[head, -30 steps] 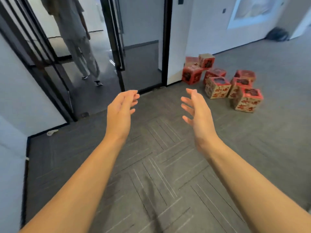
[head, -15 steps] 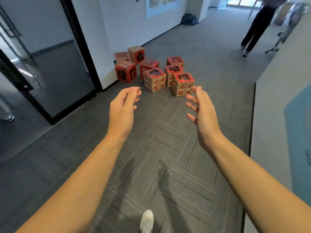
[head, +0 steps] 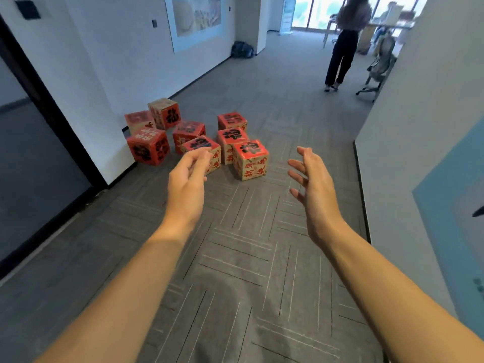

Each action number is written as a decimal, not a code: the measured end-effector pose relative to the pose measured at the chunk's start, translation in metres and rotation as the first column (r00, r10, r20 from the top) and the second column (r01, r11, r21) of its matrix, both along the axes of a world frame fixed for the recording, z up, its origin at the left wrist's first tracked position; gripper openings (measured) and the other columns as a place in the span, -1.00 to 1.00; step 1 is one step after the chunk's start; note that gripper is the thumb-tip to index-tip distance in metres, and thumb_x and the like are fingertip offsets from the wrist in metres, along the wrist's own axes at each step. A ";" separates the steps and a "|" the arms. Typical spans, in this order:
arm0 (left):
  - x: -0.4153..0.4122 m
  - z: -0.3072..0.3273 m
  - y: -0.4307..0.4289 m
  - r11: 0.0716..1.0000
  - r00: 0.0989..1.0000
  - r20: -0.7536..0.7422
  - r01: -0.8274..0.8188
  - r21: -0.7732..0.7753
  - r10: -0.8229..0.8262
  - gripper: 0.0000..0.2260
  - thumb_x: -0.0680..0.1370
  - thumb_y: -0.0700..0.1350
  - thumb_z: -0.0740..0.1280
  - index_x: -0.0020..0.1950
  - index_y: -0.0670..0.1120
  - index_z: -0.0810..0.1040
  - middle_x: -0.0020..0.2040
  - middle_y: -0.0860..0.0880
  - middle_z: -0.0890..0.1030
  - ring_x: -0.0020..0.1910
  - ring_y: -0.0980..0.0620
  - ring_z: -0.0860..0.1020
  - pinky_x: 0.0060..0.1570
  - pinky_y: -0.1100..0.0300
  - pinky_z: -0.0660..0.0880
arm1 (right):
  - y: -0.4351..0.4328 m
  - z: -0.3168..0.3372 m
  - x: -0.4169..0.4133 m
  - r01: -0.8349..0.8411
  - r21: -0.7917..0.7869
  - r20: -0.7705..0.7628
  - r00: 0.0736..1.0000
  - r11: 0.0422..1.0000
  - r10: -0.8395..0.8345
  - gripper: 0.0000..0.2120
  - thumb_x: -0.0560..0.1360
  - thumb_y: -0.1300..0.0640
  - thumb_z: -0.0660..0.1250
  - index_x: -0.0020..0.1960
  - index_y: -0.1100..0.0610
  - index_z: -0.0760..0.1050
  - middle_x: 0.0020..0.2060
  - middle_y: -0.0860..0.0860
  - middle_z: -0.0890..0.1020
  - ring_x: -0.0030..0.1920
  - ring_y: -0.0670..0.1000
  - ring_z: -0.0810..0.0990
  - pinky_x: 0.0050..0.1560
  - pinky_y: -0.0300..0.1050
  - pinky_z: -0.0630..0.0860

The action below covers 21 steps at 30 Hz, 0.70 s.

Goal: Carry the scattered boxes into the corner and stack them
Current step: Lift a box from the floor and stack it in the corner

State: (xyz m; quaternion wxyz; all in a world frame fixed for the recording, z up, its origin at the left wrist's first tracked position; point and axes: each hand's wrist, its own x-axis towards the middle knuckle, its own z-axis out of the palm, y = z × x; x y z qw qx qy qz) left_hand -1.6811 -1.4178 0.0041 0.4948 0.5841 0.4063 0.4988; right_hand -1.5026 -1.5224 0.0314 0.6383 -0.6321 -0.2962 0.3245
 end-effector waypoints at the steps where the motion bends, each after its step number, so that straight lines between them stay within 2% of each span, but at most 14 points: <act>1: 0.013 -0.001 0.019 1.000 1.000 0.003 0.001 -0.002 -0.001 -0.79 0.73 0.07 0.25 0.27 0.11 0.62 0.21 0.17 0.67 0.25 0.21 0.60 0.31 0.10 0.54 | 0.018 -0.002 0.012 0.003 -0.001 0.004 1.000 1.000 -0.003 -0.59 0.73 -0.19 0.07 0.49 -0.08 0.41 0.29 -0.16 0.58 0.39 -0.10 0.52 0.51 0.17 0.38; 4: 0.060 -0.009 0.080 1.000 1.000 0.008 0.010 -0.004 -0.010 -0.82 0.73 0.04 0.25 0.22 0.11 0.63 0.19 0.14 0.68 0.22 0.19 0.61 0.31 0.08 0.54 | 0.075 -0.011 0.056 0.010 0.017 0.025 1.000 1.000 -0.010 -0.65 0.73 -0.18 0.07 0.42 -0.11 0.43 0.16 -0.25 0.59 0.24 -0.23 0.54 0.43 0.07 0.43; 9: 0.144 -0.017 0.183 1.000 1.000 0.004 0.003 0.004 -0.003 -0.79 0.72 0.03 0.26 0.24 0.04 0.65 0.17 0.10 0.70 0.21 0.13 0.63 0.30 0.04 0.55 | 0.182 -0.011 0.142 0.001 0.053 0.012 1.000 0.999 -0.002 -0.72 0.73 -0.15 0.07 0.33 -0.12 0.44 0.11 -0.23 0.59 0.15 -0.27 0.55 0.34 -0.05 0.44; 15: 0.236 0.004 0.303 1.000 0.999 0.031 0.021 0.013 -0.021 -0.80 0.71 0.06 0.27 0.23 0.07 0.64 0.15 0.13 0.70 0.17 0.24 0.65 0.26 0.12 0.54 | 0.301 0.009 0.237 -0.002 0.048 0.060 0.998 0.999 -0.001 -0.53 0.70 -0.21 0.08 0.52 -0.04 0.40 0.33 -0.07 0.56 0.32 -0.11 0.53 0.31 0.00 0.44; 21: 0.323 0.004 0.427 0.998 0.998 0.022 0.052 0.039 -0.053 -0.73 0.71 0.06 0.26 0.31 0.00 0.62 0.17 0.14 0.69 0.15 0.30 0.63 0.18 0.25 0.52 | 0.418 0.008 0.326 0.025 0.036 0.062 0.998 0.999 -0.027 -0.52 0.70 -0.22 0.08 0.52 -0.04 0.41 0.36 -0.06 0.56 0.38 -0.05 0.52 0.45 0.14 0.41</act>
